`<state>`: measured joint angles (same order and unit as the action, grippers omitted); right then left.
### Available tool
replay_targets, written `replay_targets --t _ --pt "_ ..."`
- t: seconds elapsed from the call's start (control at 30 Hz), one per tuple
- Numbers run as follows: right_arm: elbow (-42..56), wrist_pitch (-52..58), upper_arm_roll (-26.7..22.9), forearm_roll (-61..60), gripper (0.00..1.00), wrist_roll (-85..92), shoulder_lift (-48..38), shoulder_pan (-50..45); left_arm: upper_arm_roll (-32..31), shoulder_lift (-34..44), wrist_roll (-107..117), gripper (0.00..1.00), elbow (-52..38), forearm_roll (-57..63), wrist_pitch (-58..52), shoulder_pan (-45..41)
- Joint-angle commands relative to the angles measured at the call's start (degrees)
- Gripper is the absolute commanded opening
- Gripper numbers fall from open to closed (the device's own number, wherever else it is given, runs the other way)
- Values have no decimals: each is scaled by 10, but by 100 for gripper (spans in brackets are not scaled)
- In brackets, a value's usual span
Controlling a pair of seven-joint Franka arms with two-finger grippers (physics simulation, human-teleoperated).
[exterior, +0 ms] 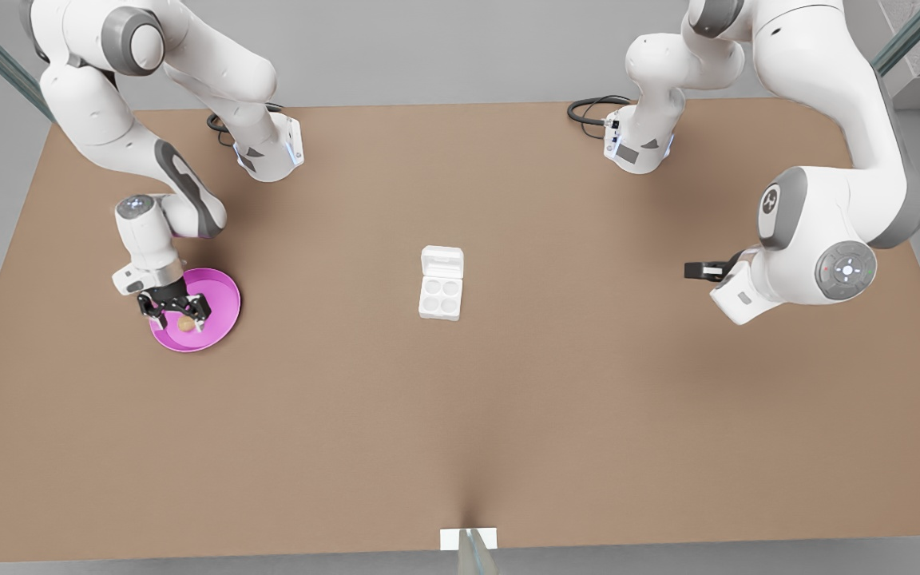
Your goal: Pack egg into the box and close the box lid
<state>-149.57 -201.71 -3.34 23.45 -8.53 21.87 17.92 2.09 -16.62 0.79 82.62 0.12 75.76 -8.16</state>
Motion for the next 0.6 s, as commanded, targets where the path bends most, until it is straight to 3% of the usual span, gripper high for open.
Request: replay_targets --t 0.0,0.57 --pt "0 0 0 0 100 0 3 0 -1 0 0 100 0 0 0 1" --pt "-8 1 0 -3 99 0 26 17 0 -4 -1 100 0 1 0 2"
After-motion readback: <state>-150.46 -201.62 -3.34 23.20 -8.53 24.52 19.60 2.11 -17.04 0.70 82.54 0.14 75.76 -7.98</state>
